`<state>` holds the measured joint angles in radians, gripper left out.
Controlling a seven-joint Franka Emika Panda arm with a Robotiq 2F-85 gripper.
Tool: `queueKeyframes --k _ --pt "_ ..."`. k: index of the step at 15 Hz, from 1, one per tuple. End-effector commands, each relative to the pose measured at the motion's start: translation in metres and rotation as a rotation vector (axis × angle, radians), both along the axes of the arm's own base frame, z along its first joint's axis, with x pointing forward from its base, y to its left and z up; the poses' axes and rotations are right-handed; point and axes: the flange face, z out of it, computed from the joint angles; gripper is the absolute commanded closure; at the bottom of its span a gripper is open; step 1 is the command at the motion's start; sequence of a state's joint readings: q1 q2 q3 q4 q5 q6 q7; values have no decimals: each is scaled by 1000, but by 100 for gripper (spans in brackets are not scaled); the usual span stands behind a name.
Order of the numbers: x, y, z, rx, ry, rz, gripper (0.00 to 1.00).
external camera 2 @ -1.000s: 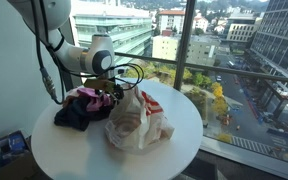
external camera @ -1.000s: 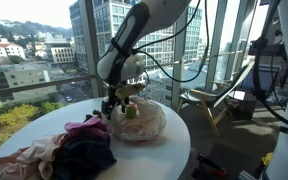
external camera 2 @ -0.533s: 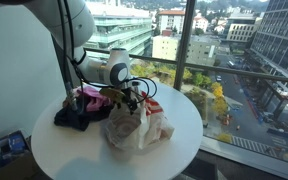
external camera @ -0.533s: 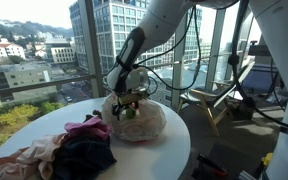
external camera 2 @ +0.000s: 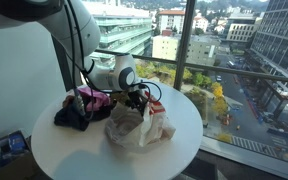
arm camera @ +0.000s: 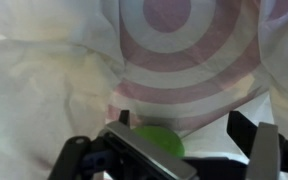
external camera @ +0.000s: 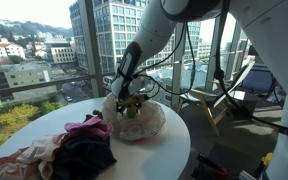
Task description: Pick up the black shirt from the plastic and put it on the table, pick up the peach shirt from the plastic and put it on the table, pick up the pink shirt from the plastic and put it on the table, pick up the green apple toy from the plastic and put it on the table
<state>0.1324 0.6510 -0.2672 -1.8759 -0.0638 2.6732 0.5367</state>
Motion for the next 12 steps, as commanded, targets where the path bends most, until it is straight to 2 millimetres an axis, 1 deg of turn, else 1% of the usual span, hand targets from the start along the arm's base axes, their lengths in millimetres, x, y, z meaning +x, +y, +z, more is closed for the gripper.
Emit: queueKeyframes --k 1,8,12 --pt "12 -3 -5 -63 -38 -69 0" --pt "26 -7 -16 -171 -105 -193 0" --pt "29 -9 -25 -243 -115 -214 0"
